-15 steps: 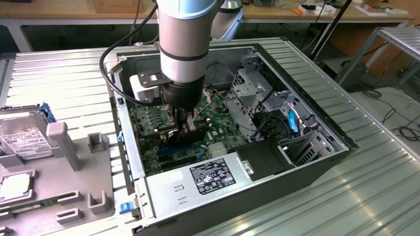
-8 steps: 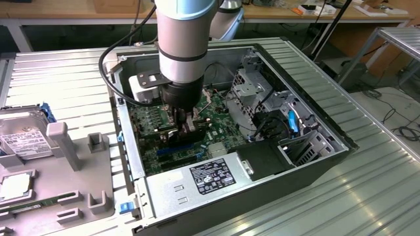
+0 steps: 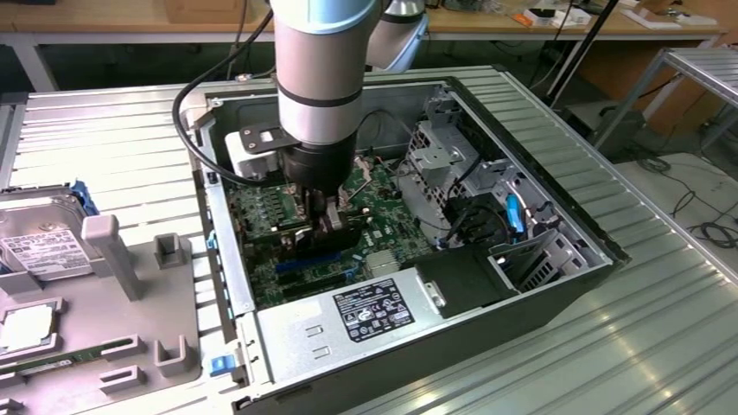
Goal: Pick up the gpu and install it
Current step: 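Insert the gpu into the slot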
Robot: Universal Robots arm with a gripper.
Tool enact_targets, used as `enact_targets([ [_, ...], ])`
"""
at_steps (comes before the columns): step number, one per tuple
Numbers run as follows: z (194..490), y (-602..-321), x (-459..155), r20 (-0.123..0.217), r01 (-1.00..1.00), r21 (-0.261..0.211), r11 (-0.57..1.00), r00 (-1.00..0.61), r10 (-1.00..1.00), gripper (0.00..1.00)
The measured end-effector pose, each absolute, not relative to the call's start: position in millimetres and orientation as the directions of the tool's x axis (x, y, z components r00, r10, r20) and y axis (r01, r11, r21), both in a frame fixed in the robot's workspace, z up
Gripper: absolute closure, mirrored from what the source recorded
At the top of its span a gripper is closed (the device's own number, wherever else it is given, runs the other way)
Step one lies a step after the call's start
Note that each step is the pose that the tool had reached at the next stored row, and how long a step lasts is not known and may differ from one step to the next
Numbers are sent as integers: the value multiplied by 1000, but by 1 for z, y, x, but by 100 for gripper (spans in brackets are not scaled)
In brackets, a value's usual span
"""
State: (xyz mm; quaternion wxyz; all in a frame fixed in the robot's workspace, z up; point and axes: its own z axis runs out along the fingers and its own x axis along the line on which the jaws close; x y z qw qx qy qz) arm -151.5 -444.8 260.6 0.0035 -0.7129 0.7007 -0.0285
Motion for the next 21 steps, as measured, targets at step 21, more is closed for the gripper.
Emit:
enact_targets([
  [21,257,-449,-152,31,-999,-45,-18,16,-999,73],
])
